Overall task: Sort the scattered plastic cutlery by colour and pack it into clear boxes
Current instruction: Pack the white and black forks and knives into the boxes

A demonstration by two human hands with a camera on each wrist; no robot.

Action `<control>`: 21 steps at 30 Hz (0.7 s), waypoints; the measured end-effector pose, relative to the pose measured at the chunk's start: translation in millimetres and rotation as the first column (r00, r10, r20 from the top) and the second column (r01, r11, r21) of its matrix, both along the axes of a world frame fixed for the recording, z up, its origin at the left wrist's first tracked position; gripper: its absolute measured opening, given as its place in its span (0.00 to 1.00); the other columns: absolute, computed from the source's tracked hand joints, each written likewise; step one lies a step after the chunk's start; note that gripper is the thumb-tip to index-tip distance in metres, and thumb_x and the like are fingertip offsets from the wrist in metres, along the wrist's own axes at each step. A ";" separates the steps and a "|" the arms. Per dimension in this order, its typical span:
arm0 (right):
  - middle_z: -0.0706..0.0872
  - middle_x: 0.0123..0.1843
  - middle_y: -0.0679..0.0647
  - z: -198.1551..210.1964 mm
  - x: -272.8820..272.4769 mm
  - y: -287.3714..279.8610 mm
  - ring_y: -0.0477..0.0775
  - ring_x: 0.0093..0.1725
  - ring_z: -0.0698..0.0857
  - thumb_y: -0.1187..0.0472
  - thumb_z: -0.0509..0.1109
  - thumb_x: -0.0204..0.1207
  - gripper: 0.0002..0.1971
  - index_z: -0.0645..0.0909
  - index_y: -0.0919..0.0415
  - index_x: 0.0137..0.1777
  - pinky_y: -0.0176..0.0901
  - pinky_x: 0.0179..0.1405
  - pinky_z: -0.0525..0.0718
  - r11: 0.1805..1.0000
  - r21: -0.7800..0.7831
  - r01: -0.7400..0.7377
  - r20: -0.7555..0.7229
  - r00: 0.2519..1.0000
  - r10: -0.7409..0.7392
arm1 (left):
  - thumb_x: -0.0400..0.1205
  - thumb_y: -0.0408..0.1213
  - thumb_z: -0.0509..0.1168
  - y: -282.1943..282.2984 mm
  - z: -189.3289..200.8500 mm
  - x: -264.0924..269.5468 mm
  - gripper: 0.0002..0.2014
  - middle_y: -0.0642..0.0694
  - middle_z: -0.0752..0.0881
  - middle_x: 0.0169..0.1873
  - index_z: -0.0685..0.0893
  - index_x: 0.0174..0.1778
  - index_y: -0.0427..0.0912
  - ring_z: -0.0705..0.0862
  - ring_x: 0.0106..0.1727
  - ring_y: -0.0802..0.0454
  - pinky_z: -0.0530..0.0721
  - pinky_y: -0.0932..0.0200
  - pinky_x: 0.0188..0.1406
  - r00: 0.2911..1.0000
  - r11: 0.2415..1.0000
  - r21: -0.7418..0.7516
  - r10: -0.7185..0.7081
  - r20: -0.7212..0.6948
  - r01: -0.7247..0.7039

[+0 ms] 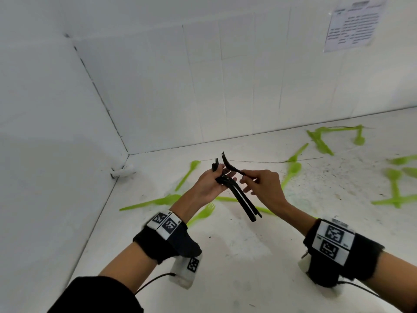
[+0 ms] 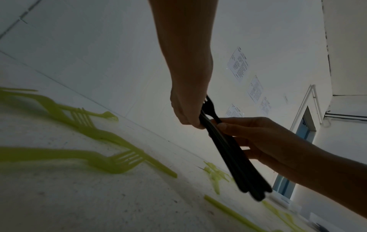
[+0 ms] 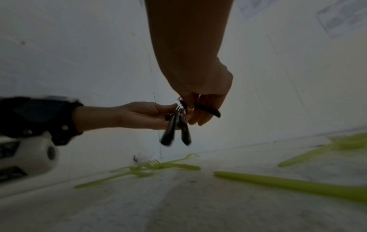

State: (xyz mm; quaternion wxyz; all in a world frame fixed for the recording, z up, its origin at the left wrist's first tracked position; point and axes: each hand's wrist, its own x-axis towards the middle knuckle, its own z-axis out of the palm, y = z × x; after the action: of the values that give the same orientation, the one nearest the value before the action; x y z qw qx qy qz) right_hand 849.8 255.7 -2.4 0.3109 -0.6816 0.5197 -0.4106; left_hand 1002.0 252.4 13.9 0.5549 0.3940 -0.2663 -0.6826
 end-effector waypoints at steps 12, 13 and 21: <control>0.90 0.39 0.55 1.8 -4.3 -2.8 0.56 0.39 0.88 0.56 0.66 0.80 0.10 0.87 0.52 0.55 0.53 0.43 0.87 0.986 0.081 -0.147 -0.164 0.974 0.158 | 0.88 0.32 0.49 3.6 -1.4 0.8 0.10 0.42 0.81 0.45 0.76 0.47 0.37 0.86 0.47 0.48 0.89 0.57 0.43 0.996 0.998 -0.051 -0.045 -0.082 0.040; 0.90 0.38 0.53 2.6 -4.2 -2.8 0.55 0.40 0.88 0.56 0.67 0.79 0.09 0.88 0.54 0.52 0.50 0.43 0.87 0.982 0.104 -0.155 -0.115 0.979 0.167 | 0.88 0.32 0.50 5.4 -1.3 3.3 0.10 0.43 0.81 0.45 0.76 0.47 0.38 0.86 0.47 0.49 0.89 0.57 0.44 0.997 0.997 -0.049 -0.055 -0.050 0.053; 0.82 0.27 0.47 5.5 0.0 5.3 0.43 0.30 0.83 0.60 0.67 0.79 0.06 0.87 0.55 0.46 0.31 0.31 0.82 0.976 0.089 -0.199 -0.051 0.978 0.204 | 0.87 0.34 0.51 11.0 -3.1 18.6 0.08 0.48 0.82 0.46 0.76 0.50 0.43 0.83 0.49 0.53 0.83 0.56 0.50 0.946 0.983 -0.105 -0.112 0.304 0.150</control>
State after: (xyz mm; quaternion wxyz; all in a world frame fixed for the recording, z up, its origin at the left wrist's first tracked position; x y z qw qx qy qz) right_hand 849.8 261.0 3.1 0.3635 -0.7293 0.4736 -0.3342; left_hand 1020.6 263.4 10.8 0.4857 0.4374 -0.4149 -0.6329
